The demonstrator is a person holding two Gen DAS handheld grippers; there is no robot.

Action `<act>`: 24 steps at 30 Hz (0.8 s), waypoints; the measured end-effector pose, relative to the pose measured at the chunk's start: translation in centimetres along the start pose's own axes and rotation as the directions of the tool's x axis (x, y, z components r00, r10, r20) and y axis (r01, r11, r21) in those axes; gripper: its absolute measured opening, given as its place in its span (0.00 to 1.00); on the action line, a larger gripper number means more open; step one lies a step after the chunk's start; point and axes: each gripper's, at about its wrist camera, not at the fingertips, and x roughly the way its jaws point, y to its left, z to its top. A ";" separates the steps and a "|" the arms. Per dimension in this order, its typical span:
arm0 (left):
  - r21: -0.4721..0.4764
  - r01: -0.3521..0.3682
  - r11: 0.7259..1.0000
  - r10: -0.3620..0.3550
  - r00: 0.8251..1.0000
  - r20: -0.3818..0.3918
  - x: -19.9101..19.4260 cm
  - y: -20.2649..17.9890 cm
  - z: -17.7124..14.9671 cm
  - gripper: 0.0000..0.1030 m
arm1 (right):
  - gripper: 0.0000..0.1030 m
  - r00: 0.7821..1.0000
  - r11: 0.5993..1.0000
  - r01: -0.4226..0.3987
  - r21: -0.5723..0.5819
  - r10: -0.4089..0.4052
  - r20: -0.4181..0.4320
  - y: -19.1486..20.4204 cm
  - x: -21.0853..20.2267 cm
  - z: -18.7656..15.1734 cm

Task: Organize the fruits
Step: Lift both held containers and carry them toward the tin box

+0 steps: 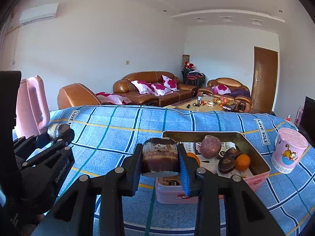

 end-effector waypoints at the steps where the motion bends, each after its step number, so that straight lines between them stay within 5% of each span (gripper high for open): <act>1: 0.003 0.004 1.000 -0.004 1.000 0.000 -0.1 -0.3 0.0 0.30 | 0.35 1.000 1.000 0.003 0.000 -0.003 0.001 -0.2 -0.1 -0.1; 24: 0.068 0.085 0.994 -0.085 0.996 -0.001 -1.3 -6.2 0.0 0.30 | 0.35 0.996 0.996 0.092 0.017 -0.092 0.006 -6.1 -1.0 -0.3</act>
